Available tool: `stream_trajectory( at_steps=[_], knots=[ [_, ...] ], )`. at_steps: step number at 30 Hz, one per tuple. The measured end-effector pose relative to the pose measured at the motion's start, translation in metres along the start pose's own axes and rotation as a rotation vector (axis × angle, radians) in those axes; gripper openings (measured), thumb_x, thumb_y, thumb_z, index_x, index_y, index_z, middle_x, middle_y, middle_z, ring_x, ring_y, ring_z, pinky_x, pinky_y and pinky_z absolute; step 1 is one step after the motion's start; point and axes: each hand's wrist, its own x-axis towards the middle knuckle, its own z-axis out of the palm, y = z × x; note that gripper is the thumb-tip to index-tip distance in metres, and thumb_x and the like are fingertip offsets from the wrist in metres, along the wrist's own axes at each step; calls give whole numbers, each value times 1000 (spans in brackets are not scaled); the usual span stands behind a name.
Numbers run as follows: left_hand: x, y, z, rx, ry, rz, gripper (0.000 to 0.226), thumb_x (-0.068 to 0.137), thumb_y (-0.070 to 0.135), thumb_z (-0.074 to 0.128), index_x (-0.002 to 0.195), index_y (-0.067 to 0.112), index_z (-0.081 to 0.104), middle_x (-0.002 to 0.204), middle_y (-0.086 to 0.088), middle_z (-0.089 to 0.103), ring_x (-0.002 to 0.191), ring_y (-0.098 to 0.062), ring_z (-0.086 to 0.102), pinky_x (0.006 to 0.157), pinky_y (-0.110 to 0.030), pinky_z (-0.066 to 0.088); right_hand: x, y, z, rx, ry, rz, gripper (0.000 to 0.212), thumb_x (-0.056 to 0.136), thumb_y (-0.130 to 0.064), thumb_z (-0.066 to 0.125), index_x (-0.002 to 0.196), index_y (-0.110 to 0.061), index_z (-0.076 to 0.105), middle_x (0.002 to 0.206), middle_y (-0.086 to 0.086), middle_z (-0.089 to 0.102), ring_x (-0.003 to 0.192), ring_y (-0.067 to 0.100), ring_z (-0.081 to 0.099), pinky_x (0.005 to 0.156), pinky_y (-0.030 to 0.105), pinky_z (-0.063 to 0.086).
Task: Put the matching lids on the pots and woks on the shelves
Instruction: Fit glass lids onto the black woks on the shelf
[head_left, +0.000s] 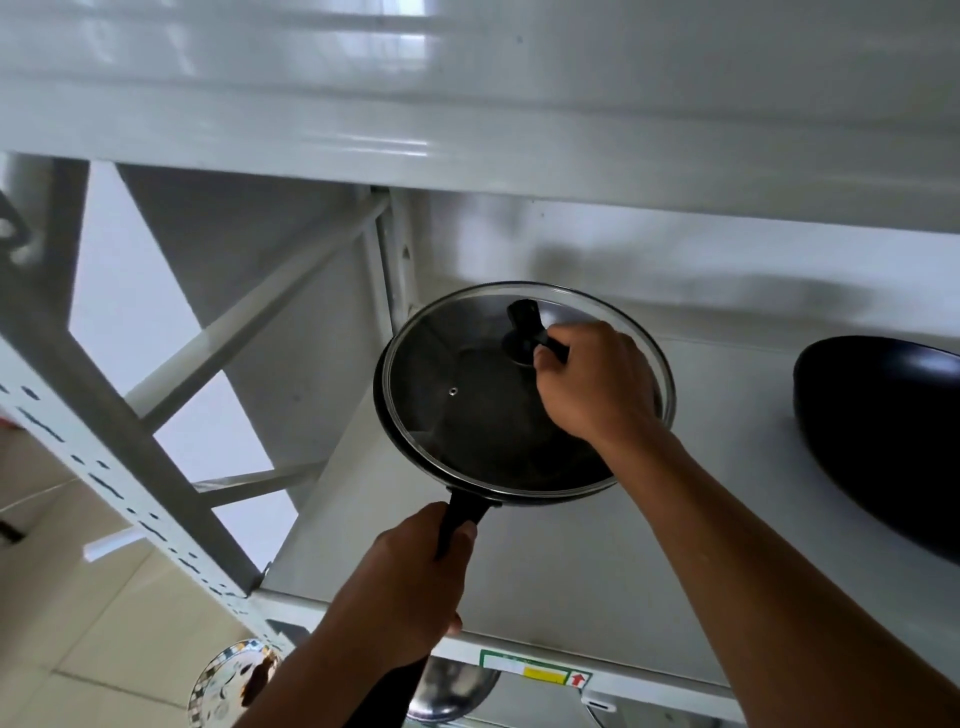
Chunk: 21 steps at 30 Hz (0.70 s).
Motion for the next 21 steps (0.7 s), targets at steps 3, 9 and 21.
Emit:
stream_trajectory(
  at_steps=[3, 9, 21],
  knots=[
    [0, 1, 0, 13, 4, 3, 24, 98, 40, 39, 103, 25, 57, 83, -4, 68, 54, -12, 72, 74, -40, 61, 1, 1, 5, -5, 13, -17, 27, 88, -33, 55, 70, -13, 59, 56, -5, 46, 60, 21, 44, 61, 25, 33],
    [-2, 2, 1, 25, -2, 2, 25, 98, 41, 39, 103, 24, 57, 85, -4, 68, 55, -12, 72, 77, -43, 61, 2, 1, 11, 5, 14, -28, 28, 87, -32, 55, 67, -12, 56, 50, -3, 42, 58, 25, 48, 59, 27, 34],
    [-2, 1, 3, 7, -2, -10, 22, 99, 42, 40, 100, 28, 56, 85, -4, 69, 55, -12, 72, 77, -44, 61, 7, 4, 12, 19, -28, -31, 26, 86, -33, 54, 70, -13, 61, 55, -3, 47, 72, 30, 61, 61, 27, 36]
  ],
)
